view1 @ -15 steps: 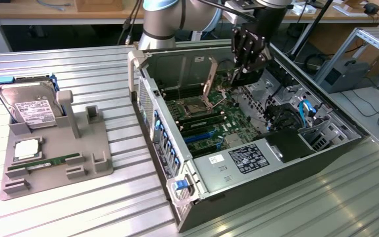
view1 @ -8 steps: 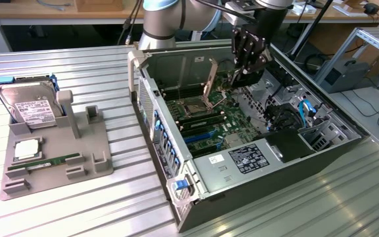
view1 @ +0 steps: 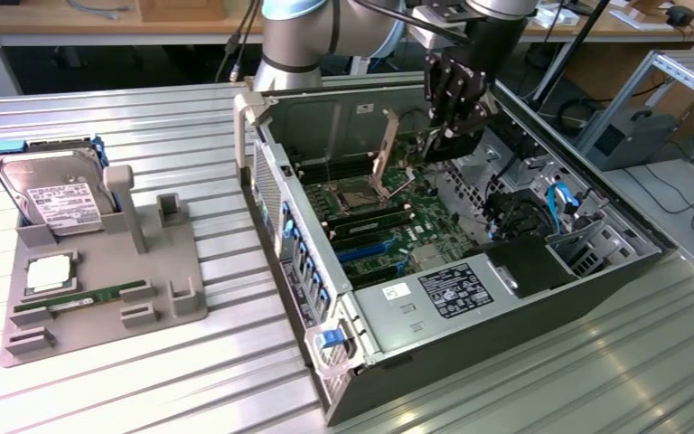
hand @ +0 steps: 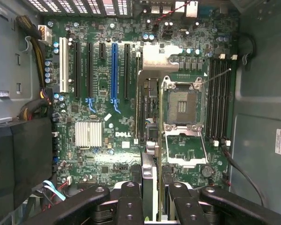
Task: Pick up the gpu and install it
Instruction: 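Insert the gpu into the slot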
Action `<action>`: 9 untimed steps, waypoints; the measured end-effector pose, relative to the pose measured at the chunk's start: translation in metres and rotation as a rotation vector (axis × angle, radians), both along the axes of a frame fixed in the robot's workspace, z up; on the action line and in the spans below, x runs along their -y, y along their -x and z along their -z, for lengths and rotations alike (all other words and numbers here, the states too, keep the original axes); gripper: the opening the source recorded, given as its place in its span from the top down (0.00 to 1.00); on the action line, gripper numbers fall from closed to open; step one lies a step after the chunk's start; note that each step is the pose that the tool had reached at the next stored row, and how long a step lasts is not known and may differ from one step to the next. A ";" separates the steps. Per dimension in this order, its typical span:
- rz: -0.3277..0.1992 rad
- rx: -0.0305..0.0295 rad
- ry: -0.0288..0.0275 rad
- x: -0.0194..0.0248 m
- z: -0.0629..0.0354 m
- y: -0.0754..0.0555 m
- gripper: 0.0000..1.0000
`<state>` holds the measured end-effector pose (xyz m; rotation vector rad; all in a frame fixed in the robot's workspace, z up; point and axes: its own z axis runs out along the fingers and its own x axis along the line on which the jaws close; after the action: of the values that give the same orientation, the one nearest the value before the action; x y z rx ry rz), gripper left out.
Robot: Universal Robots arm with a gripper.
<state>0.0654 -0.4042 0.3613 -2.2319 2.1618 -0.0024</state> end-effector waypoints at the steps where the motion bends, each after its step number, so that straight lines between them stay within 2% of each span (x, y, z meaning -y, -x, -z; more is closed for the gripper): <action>1: 0.000 0.0000 0.0000 0.0003 0.0002 0.000 0.73; 9: 0.000 0.0000 0.0000 0.0017 0.0018 0.001 0.73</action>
<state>0.0644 -0.4060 0.3595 -2.2319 2.1618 -0.0024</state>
